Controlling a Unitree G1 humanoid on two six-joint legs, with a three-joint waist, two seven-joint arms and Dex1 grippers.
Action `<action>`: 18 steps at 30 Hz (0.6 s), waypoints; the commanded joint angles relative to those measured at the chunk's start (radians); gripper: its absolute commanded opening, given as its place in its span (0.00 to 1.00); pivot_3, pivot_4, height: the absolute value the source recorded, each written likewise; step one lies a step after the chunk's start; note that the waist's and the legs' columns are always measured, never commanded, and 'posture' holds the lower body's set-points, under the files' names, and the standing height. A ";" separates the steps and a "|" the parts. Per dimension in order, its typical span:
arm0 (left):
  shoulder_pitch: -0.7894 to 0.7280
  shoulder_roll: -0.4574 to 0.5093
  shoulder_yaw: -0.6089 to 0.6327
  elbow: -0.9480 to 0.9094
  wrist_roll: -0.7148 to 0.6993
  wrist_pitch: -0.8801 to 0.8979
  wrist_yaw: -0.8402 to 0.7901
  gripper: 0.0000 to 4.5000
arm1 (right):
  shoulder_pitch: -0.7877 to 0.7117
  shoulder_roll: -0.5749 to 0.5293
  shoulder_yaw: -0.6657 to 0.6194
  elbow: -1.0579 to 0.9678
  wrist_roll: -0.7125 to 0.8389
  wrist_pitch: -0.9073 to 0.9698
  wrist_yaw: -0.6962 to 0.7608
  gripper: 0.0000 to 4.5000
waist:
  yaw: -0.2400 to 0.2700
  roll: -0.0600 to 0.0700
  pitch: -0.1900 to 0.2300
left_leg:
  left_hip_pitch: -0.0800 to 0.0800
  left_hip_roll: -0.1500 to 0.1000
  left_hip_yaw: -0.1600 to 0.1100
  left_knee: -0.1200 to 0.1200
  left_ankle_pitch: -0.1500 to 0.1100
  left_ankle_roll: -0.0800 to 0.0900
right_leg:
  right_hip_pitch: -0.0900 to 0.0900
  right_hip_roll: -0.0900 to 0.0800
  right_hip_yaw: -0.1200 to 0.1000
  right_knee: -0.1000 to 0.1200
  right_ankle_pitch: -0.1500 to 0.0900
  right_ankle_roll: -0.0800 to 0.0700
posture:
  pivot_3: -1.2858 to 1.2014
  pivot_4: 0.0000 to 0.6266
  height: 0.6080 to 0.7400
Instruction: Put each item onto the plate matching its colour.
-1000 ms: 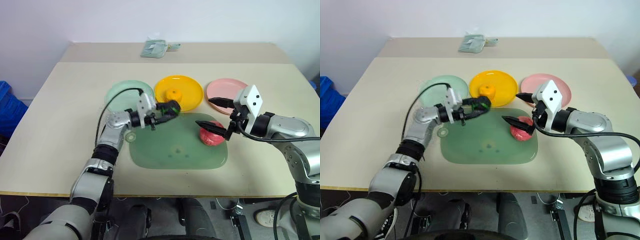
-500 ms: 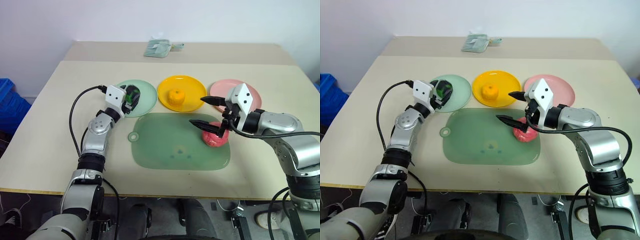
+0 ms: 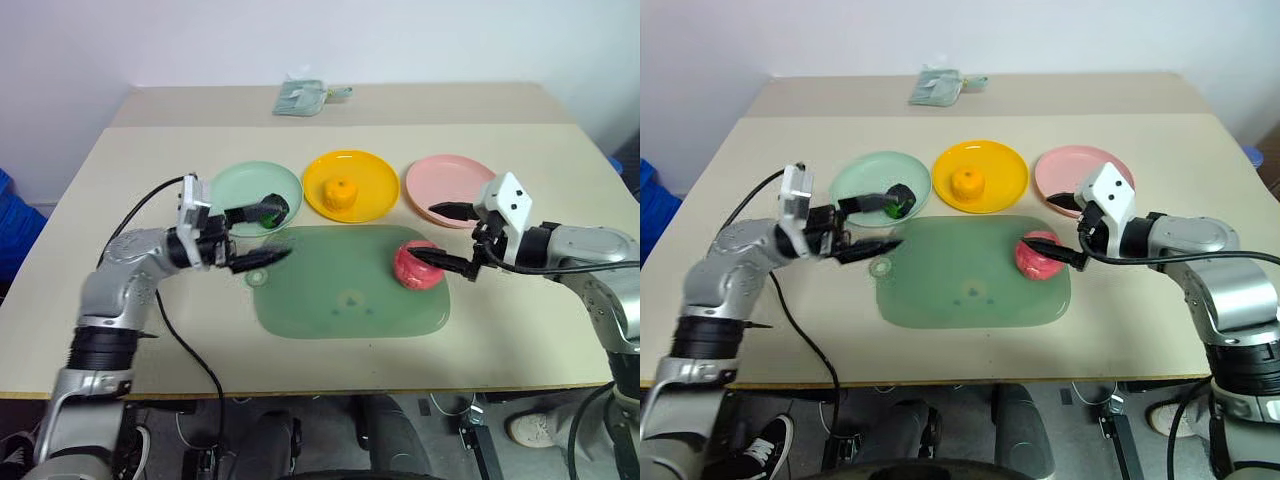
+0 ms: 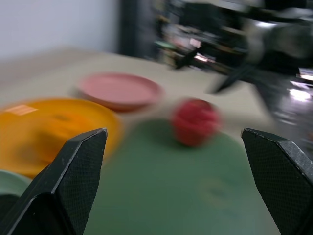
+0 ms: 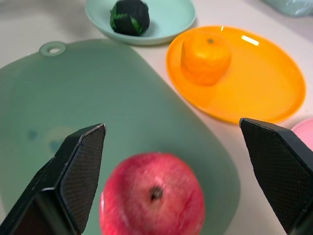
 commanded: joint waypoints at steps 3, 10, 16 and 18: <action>-0.022 0.022 -0.002 0.012 0.035 -0.032 -0.043 0.99 | 0.024 0.005 0.028 0.011 -0.007 0.059 -0.009 1.00 | 0.001 0.000 0.000 | 0.000 0.000 0.000 0.000 0.000 0.000 | 0.000 0.000 0.000 0.000 0.000 0.000 | 0.52 0.24 1.00; -0.010 0.012 0.005 -0.032 0.027 -0.021 -0.035 1.00 | 0.044 0.013 0.087 0.052 -0.081 0.032 -0.025 0.94 | -0.001 0.000 0.000 | -0.002 0.000 0.000 0.000 0.003 -0.005 | -0.001 0.000 0.000 0.000 0.000 0.000 | 0.52 0.24 1.00; -0.020 -0.003 0.015 -0.001 0.058 -0.071 0.001 1.00 | -0.007 0.062 0.009 0.042 -0.031 0.004 -0.049 0.75 | 0.000 0.000 0.000 | -0.001 0.000 0.000 0.000 0.002 -0.004 | -0.001 0.000 0.000 0.000 0.000 0.000 | 0.52 0.24 1.00; -0.032 -0.008 0.005 0.032 0.101 -0.098 0.033 1.00 | -0.059 0.094 -0.009 0.107 -0.076 -0.060 -0.106 0.75 | -0.002 0.000 0.000 | -0.001 0.000 0.000 0.000 0.002 -0.004 | -0.001 0.000 0.000 0.000 0.000 0.000 | 0.52 0.24 1.00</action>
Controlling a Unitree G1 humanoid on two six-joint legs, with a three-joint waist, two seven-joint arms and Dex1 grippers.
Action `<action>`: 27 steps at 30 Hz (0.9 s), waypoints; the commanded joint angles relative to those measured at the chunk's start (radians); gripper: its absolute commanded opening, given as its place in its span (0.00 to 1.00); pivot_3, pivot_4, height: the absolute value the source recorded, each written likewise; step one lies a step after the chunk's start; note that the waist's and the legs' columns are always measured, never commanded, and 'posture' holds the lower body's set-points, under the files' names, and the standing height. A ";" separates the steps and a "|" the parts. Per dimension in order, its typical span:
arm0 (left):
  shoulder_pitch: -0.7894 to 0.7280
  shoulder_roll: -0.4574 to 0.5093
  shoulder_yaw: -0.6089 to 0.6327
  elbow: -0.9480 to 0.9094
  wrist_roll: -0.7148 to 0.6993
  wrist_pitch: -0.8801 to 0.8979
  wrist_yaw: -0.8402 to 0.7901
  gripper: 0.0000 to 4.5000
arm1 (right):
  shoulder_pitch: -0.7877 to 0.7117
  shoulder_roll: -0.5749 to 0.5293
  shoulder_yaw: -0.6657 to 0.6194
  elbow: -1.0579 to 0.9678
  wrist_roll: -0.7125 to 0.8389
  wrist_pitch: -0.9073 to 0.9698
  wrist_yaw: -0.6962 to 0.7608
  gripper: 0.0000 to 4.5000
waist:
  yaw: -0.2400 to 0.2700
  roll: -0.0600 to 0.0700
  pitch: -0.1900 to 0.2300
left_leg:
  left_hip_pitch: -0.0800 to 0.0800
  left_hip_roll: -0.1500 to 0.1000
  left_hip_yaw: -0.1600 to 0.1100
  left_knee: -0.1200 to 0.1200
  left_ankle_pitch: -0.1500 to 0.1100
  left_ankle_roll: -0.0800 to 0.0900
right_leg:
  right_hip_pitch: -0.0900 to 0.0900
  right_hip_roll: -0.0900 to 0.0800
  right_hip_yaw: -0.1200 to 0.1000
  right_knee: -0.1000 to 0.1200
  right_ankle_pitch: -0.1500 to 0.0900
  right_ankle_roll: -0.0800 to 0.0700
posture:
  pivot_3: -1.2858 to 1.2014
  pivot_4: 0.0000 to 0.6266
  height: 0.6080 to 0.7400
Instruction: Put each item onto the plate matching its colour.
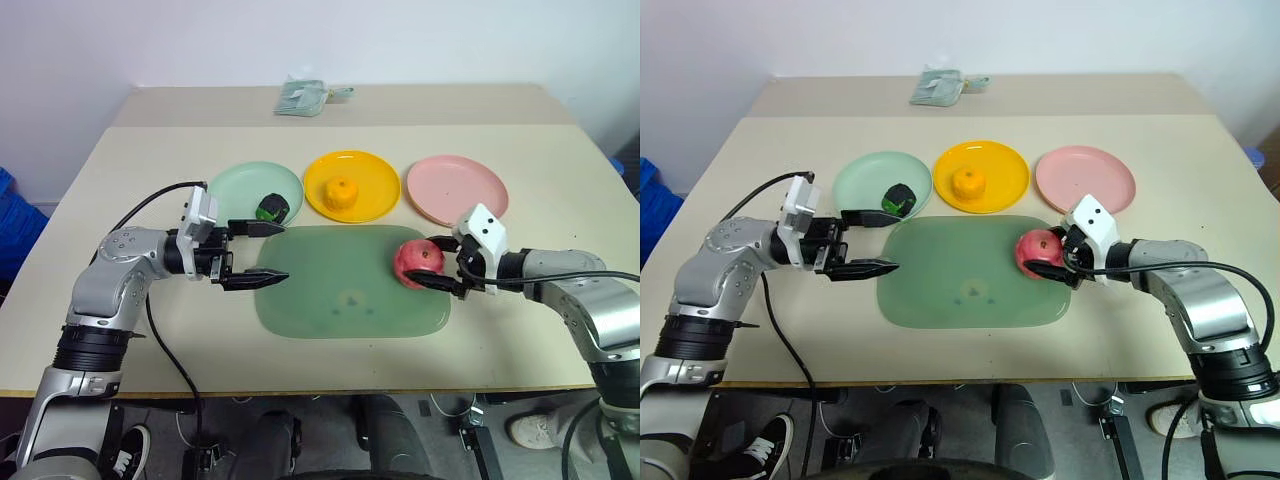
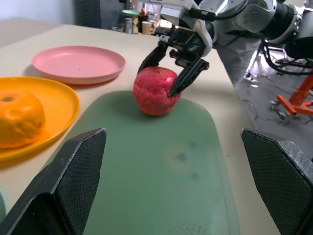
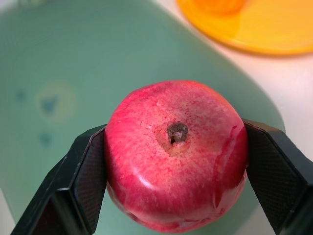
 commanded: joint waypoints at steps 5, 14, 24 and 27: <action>-0.071 -0.082 0.034 0.100 0.158 -0.169 0.223 1.00 | -0.282 0.108 -0.104 0.326 -0.209 -0.264 -0.353 0.75 | 0.005 0.000 0.000 | 0.000 -0.001 0.001 0.000 0.001 -0.003 | -0.001 -0.001 0.000 0.000 0.000 0.000 | 0.52 0.24 1.00; -0.030 -0.093 0.047 0.010 0.082 -0.127 0.195 1.00 | -0.370 0.181 -0.081 0.551 -0.272 -0.341 -0.411 0.99 | -0.006 0.000 0.000 | -0.003 -0.001 0.002 -0.002 0.001 -0.001 | -0.003 -0.002 0.002 0.000 0.000 0.000 | 0.52 0.24 1.00; 0.017 -0.007 0.140 -0.061 -0.092 -0.013 0.071 1.00 | -0.184 0.166 -0.093 0.141 0.057 -0.237 -0.033 0.99 | -0.006 0.000 0.000 | -0.002 0.001 0.000 -0.002 0.001 -0.002 | -0.003 0.001 0.001 0.001 0.000 0.000 | 0.52 0.24 1.00; 0.021 0.022 0.145 -0.042 -0.087 -0.011 0.051 1.00 | -0.072 0.117 -0.058 -0.013 0.116 -0.177 0.060 0.99 | 0.002 0.000 0.000 | -0.001 0.001 0.000 -0.002 0.000 0.000 | -0.001 0.001 0.000 0.000 0.000 0.000 | 0.52 0.24 1.00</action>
